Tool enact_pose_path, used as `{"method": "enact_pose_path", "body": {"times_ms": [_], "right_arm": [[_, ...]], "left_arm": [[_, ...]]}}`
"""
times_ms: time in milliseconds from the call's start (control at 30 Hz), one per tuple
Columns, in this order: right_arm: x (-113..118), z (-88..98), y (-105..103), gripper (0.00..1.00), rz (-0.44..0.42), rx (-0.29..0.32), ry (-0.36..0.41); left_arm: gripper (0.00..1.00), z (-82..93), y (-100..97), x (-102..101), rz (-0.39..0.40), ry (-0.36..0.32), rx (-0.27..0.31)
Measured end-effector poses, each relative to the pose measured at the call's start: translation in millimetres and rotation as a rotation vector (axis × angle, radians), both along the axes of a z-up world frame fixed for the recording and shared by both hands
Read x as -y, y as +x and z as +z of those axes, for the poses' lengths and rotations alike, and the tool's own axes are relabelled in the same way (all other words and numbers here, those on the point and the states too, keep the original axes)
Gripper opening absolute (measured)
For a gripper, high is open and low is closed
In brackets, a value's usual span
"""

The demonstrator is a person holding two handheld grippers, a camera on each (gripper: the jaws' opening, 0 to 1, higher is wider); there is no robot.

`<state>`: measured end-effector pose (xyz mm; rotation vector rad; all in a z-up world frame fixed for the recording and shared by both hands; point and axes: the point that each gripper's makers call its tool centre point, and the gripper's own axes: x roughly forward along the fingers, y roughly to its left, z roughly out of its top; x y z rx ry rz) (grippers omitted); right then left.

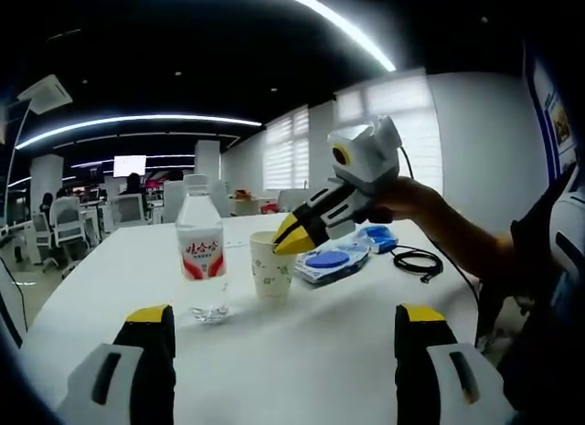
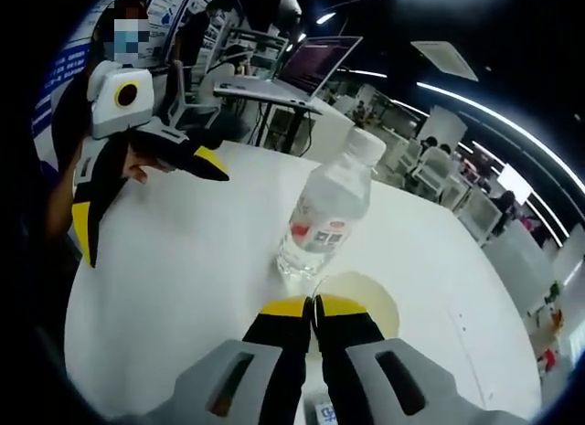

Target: Arrange the tabletop items into an orderly group along one side of the table until the central work area is clear of visible clutter.

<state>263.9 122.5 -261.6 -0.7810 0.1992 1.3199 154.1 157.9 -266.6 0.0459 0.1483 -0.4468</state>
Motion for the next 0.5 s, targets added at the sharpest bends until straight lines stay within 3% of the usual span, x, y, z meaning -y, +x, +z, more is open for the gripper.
{"method": "enact_pose_path", "body": {"times_ms": [500], "right_arm": [[-0.1, -8.1, 1.3, 0.0, -0.006, -0.007, -0.014]], "left_arm": [[1.0, -3.8, -1.6, 3.3, -0.009, 0.004, -0.007]]}}
